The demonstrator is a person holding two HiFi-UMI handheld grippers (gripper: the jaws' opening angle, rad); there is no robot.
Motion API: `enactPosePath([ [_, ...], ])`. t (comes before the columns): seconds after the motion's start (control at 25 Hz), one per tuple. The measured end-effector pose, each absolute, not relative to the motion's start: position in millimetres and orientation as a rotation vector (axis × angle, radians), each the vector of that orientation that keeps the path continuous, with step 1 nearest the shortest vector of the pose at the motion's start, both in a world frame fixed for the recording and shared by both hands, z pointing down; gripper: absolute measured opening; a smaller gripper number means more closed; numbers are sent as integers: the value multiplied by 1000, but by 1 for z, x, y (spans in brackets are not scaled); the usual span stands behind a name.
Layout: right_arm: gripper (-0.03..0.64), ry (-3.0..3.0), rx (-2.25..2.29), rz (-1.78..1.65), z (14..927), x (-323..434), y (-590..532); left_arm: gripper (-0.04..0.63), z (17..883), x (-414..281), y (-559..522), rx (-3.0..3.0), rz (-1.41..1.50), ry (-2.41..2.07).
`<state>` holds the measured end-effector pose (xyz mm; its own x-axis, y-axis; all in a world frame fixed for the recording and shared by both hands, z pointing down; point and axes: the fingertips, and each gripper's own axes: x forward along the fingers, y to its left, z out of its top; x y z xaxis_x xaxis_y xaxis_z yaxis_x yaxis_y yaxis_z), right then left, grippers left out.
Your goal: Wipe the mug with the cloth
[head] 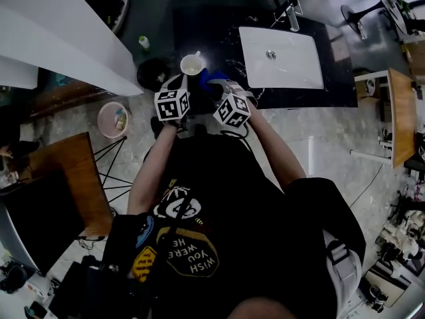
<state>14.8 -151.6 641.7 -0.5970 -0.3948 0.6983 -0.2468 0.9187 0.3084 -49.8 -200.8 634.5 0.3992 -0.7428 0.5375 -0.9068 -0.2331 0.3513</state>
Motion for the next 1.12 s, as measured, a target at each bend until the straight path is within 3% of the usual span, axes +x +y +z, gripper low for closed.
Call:
enactPosePath([
  [0.32, 104, -2176, 746, -168, 613, 39, -236, 3, 632, -62, -209, 2011, 300, -1427],
  [0.68, 104, -2247, 409, -259, 644, -5, -139, 3, 631, -50, -210, 2045, 293, -1390],
  [1.12, 104, -2131, 787, -94, 627, 41, -236, 3, 632, -56, -209, 2020, 285, -1408],
])
